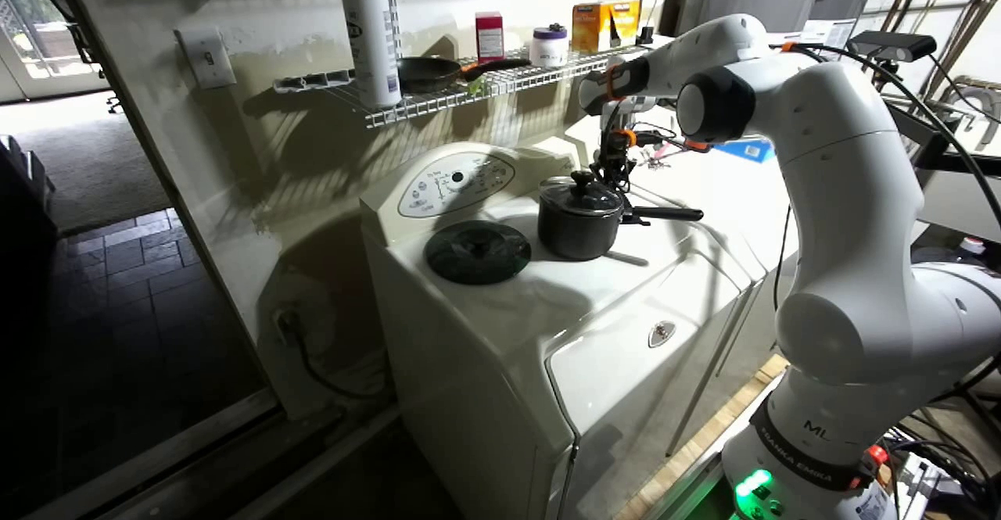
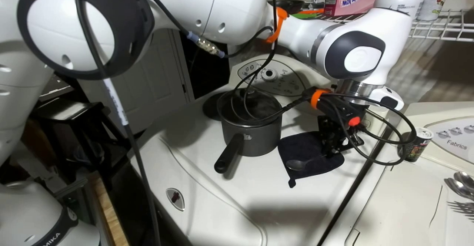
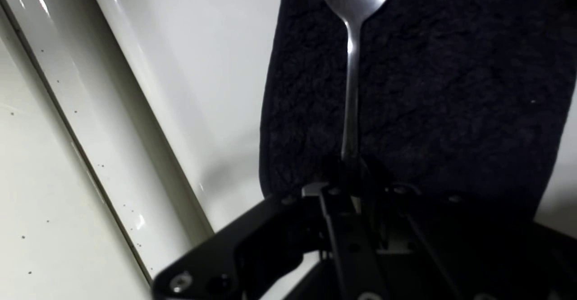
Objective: Put the silver spoon inside the pot
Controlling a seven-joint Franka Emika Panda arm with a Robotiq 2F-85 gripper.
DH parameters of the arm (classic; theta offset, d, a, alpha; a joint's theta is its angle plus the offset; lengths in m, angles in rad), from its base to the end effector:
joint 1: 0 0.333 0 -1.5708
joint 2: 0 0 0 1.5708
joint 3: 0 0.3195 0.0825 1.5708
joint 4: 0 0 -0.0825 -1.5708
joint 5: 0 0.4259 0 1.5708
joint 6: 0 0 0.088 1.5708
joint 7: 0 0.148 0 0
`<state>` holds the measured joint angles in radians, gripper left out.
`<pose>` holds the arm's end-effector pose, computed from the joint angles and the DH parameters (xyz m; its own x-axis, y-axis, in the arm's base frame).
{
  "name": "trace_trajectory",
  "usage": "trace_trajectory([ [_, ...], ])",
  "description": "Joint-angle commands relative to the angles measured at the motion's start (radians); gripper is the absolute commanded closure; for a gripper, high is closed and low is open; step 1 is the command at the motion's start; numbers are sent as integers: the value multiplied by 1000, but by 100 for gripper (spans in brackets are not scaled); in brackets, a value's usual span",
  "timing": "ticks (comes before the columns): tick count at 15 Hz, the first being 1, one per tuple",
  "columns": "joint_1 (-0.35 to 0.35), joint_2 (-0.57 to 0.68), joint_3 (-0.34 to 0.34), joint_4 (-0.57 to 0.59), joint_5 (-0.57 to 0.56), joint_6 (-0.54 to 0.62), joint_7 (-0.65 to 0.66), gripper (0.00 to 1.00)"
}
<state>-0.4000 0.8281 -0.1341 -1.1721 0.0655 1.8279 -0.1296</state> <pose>0.6820 -0.3674 0.2285 0.9105 -0.3776 -0.1687 -0.3803 -0.9247 0.0173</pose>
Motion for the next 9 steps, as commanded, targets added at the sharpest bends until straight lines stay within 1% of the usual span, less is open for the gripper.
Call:
trace_trajectory([
  [1, -9, 25, 6, 45, 18, -24, -2, 96],
  [5, -14, -3, 12, 19, 23, -31, -9, 96],
  [9, -16, -67, 10, -35, 27, -6, -11, 96],
])
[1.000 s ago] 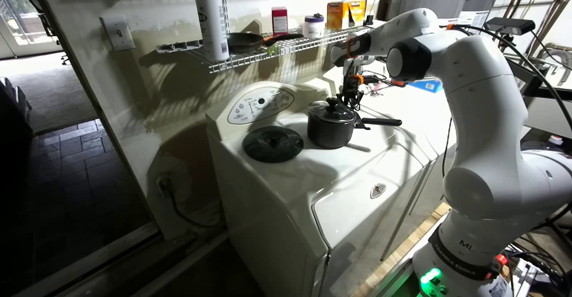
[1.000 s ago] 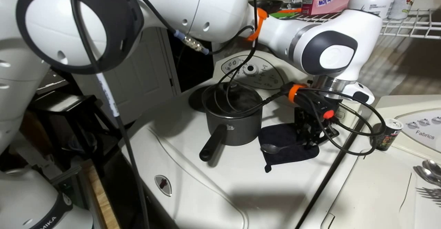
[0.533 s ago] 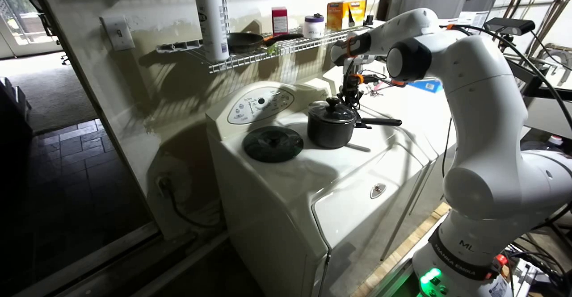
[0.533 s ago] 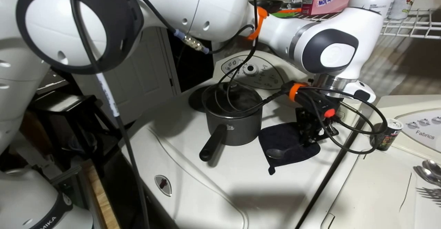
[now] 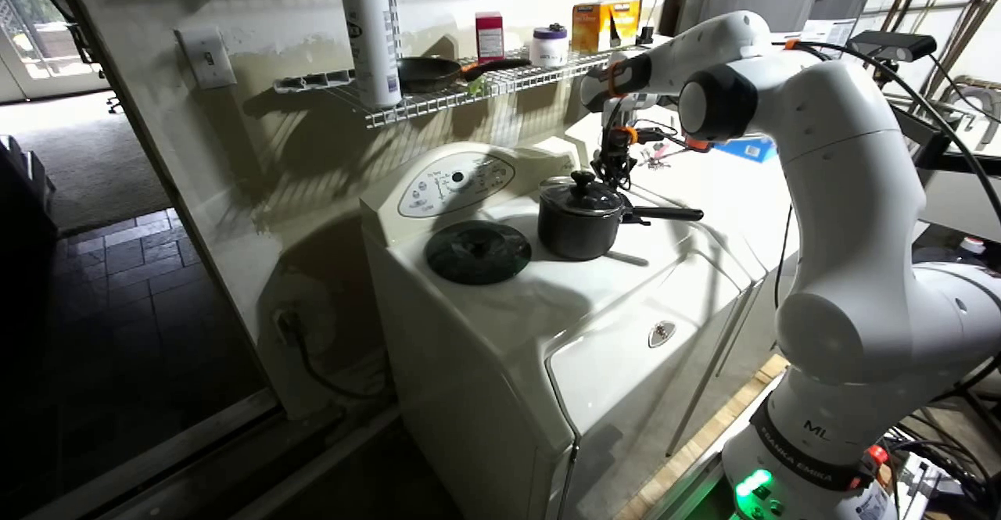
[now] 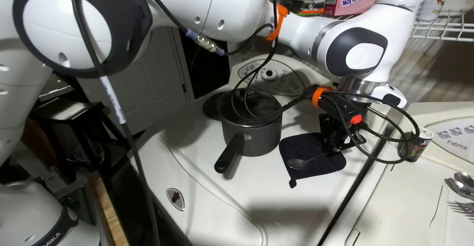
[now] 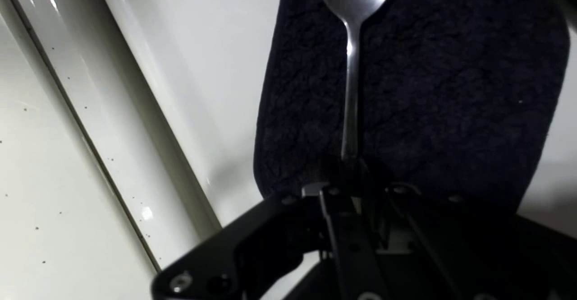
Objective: Put the silver spoon inside the pot
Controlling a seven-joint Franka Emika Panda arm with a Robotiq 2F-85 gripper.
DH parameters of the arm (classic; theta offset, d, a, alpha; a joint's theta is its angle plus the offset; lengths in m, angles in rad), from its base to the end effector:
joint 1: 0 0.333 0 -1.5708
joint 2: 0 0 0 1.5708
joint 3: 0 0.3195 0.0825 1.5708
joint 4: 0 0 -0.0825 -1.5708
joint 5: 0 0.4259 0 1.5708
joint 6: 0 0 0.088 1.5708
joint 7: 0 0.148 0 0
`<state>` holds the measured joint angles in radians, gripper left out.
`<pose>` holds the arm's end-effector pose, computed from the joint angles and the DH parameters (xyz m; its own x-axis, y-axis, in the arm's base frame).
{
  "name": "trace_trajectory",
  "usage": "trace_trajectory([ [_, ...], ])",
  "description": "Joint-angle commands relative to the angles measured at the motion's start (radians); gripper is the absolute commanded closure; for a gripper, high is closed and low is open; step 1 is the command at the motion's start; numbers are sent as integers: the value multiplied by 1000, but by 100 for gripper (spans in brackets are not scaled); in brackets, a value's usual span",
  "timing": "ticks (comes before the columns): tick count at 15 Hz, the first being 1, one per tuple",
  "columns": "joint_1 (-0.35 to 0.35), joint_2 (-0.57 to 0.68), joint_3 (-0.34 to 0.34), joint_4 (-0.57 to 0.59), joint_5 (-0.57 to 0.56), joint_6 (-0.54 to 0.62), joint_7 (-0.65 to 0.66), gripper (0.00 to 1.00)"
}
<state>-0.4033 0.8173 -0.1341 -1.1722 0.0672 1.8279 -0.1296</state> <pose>0.6819 -0.3698 0.2368 0.9107 -0.3817 -0.1579 -0.3842 -0.9231 0.0158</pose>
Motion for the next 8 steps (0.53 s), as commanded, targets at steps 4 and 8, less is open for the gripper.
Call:
trace_trajectory([
  [4, -12, -121, 4, -78, 25, 15, 13, 96],
  [8, -5, -219, 3, -174, 39, 64, 64, 96],
])
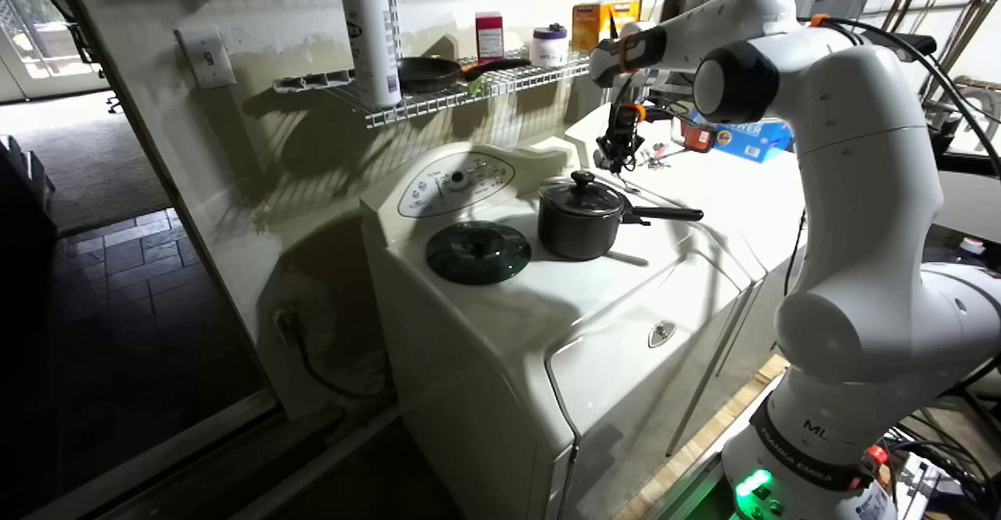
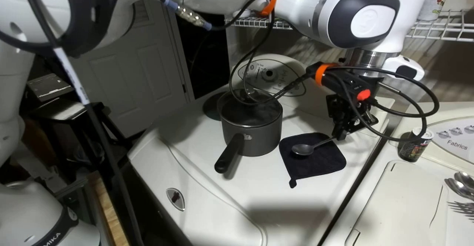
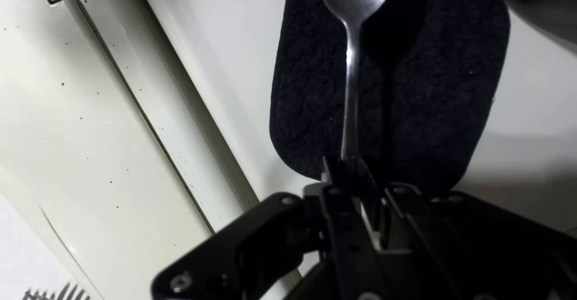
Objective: Put the silver spoon inside the pot
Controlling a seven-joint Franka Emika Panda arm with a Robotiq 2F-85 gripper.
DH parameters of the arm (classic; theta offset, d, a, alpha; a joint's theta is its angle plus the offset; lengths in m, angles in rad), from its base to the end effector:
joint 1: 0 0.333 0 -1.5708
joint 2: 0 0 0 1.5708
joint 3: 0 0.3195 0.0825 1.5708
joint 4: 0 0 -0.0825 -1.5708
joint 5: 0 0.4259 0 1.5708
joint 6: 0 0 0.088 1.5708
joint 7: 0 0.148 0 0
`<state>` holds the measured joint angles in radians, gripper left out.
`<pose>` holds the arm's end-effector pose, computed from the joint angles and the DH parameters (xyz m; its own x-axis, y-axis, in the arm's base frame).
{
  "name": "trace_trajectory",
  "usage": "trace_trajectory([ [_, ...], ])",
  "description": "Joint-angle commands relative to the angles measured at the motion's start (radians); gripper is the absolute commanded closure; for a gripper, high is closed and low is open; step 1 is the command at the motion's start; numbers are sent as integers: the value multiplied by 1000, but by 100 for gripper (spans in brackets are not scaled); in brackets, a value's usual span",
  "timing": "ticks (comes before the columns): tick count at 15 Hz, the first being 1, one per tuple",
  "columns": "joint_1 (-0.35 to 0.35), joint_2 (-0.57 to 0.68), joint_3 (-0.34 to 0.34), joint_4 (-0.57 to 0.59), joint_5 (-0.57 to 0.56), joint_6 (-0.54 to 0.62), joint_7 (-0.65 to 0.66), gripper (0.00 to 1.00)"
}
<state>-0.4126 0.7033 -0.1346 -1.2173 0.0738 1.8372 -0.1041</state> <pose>0.6761 -0.3759 0.3032 0.9030 -0.4223 -0.0789 -0.4229 -0.9061 0.0093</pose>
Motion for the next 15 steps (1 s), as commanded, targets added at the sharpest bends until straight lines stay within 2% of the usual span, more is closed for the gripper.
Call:
trace_trajectory([
  [1, 8, -141, 3, -175, 37, 85, 51, 96],
  [7, 39, -358, -1, -447, 33, 320, 128, 96],
  [8, 67, -393, -26, -488, 38, 356, 137, 96],
  [11, 108, -500, -39, -623, 15, 482, 174, 96],
  [15, 178, -639, -60, -816, -62, 645, 283, 96],
])
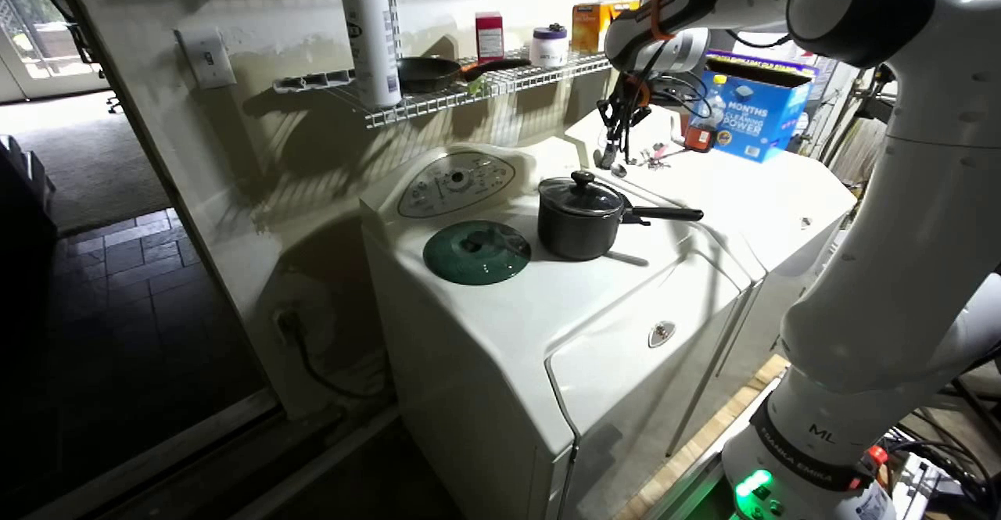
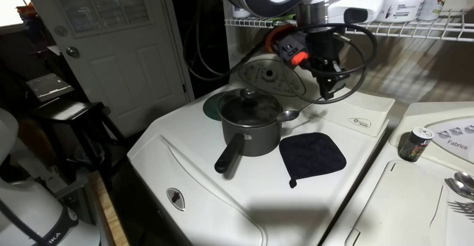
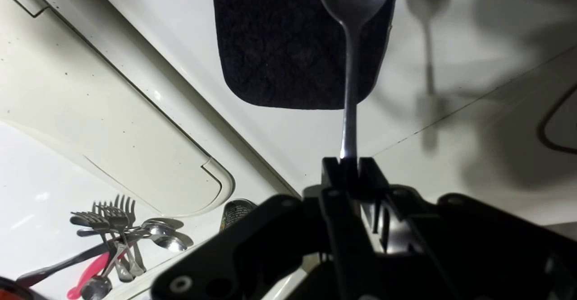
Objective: Put the silver spoon inside the pot
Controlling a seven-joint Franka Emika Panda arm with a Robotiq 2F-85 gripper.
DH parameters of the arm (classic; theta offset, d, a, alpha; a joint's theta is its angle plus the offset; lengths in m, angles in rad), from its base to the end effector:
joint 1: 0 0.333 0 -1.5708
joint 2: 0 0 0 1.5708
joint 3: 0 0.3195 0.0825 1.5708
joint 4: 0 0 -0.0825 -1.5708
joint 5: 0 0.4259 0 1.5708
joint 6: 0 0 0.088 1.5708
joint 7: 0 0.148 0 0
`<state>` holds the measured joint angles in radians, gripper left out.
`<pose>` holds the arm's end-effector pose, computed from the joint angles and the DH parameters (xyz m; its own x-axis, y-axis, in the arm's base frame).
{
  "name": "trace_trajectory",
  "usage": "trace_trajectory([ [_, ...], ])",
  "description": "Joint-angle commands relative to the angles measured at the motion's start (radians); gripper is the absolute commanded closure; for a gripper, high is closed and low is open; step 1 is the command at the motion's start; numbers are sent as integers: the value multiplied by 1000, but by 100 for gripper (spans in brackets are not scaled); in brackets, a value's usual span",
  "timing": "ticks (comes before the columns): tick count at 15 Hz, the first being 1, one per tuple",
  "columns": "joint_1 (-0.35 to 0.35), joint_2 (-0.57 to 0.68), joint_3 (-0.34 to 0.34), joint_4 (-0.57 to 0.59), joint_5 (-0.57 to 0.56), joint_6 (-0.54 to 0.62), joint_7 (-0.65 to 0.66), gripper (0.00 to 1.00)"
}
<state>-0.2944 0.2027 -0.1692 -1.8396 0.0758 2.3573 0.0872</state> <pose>0.6219 -0.3022 0.3978 0.7867 -0.5349 0.3082 -0.5448 -0.8363 -0.0608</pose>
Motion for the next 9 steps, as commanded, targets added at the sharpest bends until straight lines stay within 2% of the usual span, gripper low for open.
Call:
trace_trajectory([
  [1, 72, -163, -26, -236, -86, 173, 122, 96],
  [5, 105, -258, -21, -376, -249, 337, 311, 96],
  [9, 82, -323, 2, -446, -450, 444, 530, 96],
])
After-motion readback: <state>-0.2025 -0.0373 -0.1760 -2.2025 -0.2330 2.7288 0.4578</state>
